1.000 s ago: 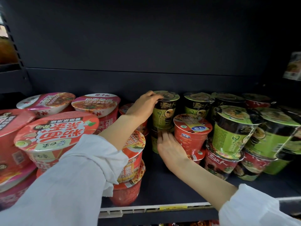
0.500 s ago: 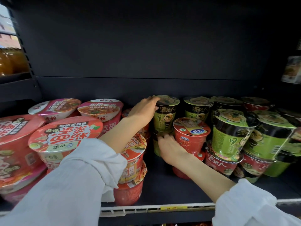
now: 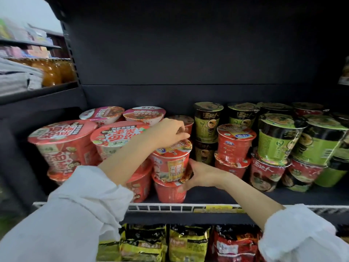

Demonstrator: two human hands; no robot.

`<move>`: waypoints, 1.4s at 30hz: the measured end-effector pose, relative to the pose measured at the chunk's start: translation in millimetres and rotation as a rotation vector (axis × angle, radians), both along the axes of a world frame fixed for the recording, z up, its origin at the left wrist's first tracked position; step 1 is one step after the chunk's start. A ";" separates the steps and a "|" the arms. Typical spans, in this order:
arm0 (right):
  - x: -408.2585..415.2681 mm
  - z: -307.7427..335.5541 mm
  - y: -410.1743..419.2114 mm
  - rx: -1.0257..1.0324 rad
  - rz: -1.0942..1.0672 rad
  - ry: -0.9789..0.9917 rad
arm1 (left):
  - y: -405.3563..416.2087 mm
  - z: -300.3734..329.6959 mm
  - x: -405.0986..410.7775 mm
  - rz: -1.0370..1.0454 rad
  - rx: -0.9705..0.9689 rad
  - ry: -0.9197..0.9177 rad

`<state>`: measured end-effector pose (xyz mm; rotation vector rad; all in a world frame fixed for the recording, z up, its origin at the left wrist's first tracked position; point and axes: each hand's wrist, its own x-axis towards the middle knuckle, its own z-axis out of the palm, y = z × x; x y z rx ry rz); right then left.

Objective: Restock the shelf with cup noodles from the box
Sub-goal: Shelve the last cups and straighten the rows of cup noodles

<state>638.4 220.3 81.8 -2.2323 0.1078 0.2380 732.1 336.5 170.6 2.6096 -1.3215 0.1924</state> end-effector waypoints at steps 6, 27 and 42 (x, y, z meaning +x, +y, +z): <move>5.7 -16.8 14.1 0.077 -0.117 -0.151 | 29.3 -9.4 -16.2 -0.056 0.150 0.098; 37.3 -32.5 -13.6 -0.034 -0.258 -0.242 | 1.7 -26.7 6.7 0.025 0.098 0.014; 24.9 -28.7 -34.8 -0.429 -0.280 -0.384 | -1.9 -28.1 -5.5 -0.018 0.124 0.000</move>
